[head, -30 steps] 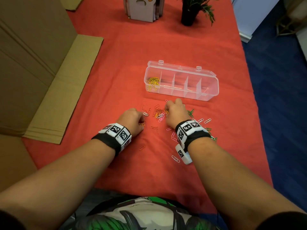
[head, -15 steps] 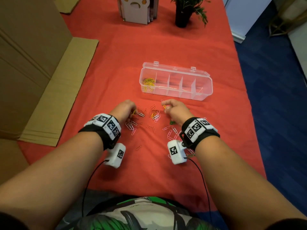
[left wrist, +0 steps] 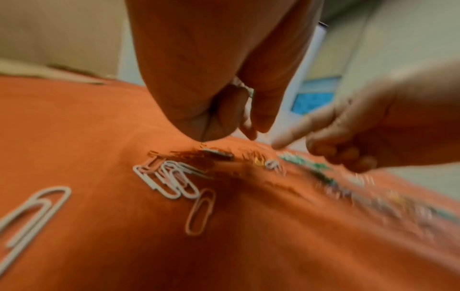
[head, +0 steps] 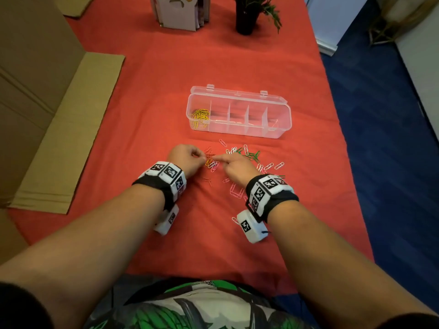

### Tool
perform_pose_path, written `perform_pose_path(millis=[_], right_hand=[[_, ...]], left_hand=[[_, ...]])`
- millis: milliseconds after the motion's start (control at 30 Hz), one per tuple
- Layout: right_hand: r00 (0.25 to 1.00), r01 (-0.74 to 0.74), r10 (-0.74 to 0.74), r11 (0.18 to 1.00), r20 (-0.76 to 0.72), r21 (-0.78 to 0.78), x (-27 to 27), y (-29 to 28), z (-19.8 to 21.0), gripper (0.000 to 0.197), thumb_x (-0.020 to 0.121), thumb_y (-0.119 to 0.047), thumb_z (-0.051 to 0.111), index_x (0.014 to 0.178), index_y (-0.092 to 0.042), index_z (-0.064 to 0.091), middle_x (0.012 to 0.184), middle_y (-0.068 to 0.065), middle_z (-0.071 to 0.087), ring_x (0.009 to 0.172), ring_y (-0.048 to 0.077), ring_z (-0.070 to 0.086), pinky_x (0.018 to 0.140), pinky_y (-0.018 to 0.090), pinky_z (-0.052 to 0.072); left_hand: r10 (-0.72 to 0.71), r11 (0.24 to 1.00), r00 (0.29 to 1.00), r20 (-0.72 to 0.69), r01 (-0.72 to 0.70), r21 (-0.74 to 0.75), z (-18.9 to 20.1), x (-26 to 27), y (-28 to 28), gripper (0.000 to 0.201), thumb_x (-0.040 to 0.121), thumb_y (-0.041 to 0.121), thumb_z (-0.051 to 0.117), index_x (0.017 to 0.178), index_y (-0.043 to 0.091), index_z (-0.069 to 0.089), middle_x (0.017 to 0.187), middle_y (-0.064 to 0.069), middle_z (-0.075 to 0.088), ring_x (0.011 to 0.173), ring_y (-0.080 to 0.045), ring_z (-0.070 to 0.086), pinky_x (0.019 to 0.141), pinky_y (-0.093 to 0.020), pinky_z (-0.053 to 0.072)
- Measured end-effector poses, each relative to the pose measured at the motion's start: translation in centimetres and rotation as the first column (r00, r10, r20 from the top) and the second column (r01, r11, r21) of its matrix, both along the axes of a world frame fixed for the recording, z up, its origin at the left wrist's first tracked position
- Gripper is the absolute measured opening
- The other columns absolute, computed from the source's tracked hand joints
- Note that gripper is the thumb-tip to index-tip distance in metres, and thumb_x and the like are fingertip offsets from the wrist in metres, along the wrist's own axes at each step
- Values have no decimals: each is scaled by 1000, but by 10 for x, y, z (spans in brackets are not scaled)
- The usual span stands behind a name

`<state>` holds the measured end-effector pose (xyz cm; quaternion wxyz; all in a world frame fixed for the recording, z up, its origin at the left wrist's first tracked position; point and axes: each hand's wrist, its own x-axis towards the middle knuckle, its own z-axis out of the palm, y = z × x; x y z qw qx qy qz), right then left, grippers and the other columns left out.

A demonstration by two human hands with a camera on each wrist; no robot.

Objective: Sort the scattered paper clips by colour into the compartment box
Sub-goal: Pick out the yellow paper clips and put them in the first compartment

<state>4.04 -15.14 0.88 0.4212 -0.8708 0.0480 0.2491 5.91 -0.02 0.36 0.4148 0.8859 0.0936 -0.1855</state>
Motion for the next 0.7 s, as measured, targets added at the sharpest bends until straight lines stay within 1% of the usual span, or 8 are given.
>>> perform_pose_path(millis=[33, 133, 233, 267, 367, 433, 533, 700], right_hand=[[999, -49, 49, 999, 3, -11, -3, 2, -3, 51, 84, 5, 41, 124, -20, 61, 119, 10, 66, 87, 26, 64, 60, 20, 42], [985, -168, 170, 963, -9, -211, -4, -1, -9, 58, 83, 1, 41, 134, -26, 51, 124, 15, 62, 77, 13, 58, 64, 15, 39], [992, -117, 123, 963, 11, -244, -3, -17, -7, 53, 87, -3, 41, 135, -23, 50, 131, 19, 54, 115, 31, 54, 94, 29, 42], [996, -76, 83, 975, 22, -210, -3, -22, -6, 50, 87, -3, 41, 132, -21, 53, 131, 19, 54, 114, 31, 54, 94, 30, 44], [993, 114, -109, 987, 50, -112, -3, -38, -5, 38, 85, 0, 42, 111, -13, 67, 103, 11, 63, 78, 21, 54, 63, 22, 40], [972, 233, -233, 972, 16, -40, -6, -49, -1, 21, 88, -7, 48, 91, -14, 68, 79, 1, 60, 64, 14, 51, 58, 22, 39], [931, 365, -362, 928, -48, 77, -11, -68, 5, 31, 89, -2, 42, 69, -20, 56, 63, -1, 50, 52, 10, 42, 43, 17, 34], [864, 503, -504, 861, -10, 78, -21, -101, 7, 35, 88, 2, 39, 67, -21, 54, 60, -2, 49, 50, 9, 41, 33, 13, 30]], left_hand=[[-61, 995, 997, 49, 57, 84, -2, -2, -2, 5, 80, 23, 67, 80, 18, 70, 61, 6, 55, 60, -12, 50, 56, -22, 36], [-148, 968, 985, 93, 125, 217, -8, -5, -5, 8, 80, 23, 67, 85, 18, 70, 77, -2, 65, 69, -15, 53, 61, -22, 34], [-169, 953, 982, 88, 139, 269, -13, -5, -4, 6, 77, 18, 67, 82, 17, 69, 89, -5, 72, 79, -21, 63, 66, -22, 41], [-159, 954, 984, 81, 132, 269, -13, -6, -4, 7, 76, 16, 66, 83, 18, 69, 90, -5, 72, 80, -22, 63, 66, -21, 40], [-122, 961, 989, 84, 97, 259, -9, -5, -8, 16, 75, 12, 61, 87, 20, 69, 89, -5, 71, 76, -21, 59, 65, -21, 38], [-160, 954, 982, 97, 129, 269, -8, -6, -13, 17, 78, 18, 62, 93, 21, 70, 90, -7, 71, 81, -23, 61, 66, -21, 38], [-245, 927, 963, 111, 199, 319, -10, -6, -21, 21, 80, 25, 65, 99, 20, 71, 100, -8, 71, 96, -26, 64, 78, -26, 46], [-292, 892, 947, 135, 218, 396, -14, -5, -25, 12, 83, 17, 59, 86, 9, 69, 97, -15, 69, 93, -34, 62, 78, -37, 49]])
